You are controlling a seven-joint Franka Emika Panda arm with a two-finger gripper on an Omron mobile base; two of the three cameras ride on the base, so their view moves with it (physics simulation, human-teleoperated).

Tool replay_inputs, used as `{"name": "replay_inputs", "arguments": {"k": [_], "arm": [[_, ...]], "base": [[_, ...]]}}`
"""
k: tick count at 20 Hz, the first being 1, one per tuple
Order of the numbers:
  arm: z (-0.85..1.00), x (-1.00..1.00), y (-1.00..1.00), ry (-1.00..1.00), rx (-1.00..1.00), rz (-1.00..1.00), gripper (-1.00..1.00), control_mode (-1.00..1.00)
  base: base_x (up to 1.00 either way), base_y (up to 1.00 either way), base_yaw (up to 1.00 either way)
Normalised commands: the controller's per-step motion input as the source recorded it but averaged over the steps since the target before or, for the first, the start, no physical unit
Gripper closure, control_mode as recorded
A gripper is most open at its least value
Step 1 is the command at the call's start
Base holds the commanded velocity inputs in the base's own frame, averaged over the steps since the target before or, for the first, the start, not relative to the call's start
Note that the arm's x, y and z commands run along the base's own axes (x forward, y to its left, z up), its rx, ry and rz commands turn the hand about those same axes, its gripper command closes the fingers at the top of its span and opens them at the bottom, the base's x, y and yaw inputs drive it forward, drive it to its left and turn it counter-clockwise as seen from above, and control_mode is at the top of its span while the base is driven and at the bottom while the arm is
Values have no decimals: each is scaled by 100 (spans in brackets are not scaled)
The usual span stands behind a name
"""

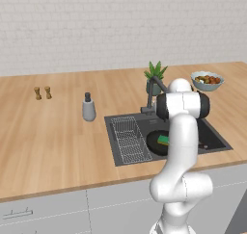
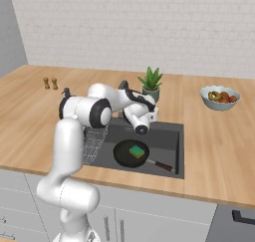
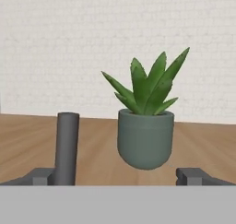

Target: Pick the pan and sponge and place them into the sink. Then turn on the water.

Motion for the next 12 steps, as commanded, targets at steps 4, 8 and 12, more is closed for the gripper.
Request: {"name": "replay_inputs", "arguments": {"k": [4,8,12], "arm": [[0,-19,-95,0,1,-5,-100,-100],[0,-9,-100,0,3,-1,-100,-100],[0,0,-100,0,4,0,-100,-100]], "base": [[0,0,0],[0,0,0],[0,0,0]]}}
